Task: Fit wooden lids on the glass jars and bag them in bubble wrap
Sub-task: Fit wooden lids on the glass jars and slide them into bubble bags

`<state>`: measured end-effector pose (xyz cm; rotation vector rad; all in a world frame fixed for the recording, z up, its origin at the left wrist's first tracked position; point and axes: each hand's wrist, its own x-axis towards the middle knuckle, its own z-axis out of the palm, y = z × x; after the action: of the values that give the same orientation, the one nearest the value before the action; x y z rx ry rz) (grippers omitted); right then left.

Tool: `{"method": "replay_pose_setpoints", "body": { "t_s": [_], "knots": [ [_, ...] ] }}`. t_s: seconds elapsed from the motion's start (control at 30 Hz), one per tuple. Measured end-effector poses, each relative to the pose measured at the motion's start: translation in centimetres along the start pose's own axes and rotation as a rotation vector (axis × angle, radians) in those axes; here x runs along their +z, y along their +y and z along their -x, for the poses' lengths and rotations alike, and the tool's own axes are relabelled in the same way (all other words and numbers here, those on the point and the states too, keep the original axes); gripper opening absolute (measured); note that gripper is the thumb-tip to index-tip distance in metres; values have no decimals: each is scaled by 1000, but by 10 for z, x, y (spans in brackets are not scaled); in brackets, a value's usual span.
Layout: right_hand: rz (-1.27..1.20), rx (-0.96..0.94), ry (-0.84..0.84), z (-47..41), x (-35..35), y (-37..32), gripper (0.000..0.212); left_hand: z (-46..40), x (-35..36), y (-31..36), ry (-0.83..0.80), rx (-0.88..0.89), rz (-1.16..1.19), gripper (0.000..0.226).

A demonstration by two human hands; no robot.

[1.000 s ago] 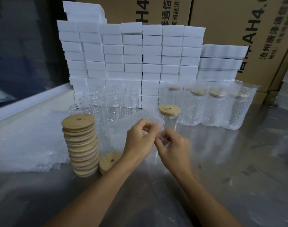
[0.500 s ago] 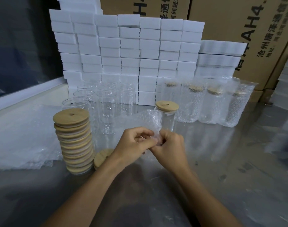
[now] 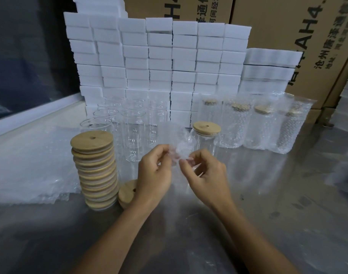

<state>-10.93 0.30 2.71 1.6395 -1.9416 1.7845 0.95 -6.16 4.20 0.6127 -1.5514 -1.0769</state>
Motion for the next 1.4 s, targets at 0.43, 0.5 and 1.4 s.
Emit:
{"method": "replay_pose_setpoints", "body": {
  "t_s": [0.43,0.5,1.4],
  "knots": [
    [-35,19,140,0,5,3,20,1,-1,0,245,202,-234,11],
    [-146,40,211,-3,0,1,21,2,-5,9,399,287,-319,14],
    [-288,431,82,-13,-1,35,71,13,0,-1,-21,223,-904,43]
  ]
}}
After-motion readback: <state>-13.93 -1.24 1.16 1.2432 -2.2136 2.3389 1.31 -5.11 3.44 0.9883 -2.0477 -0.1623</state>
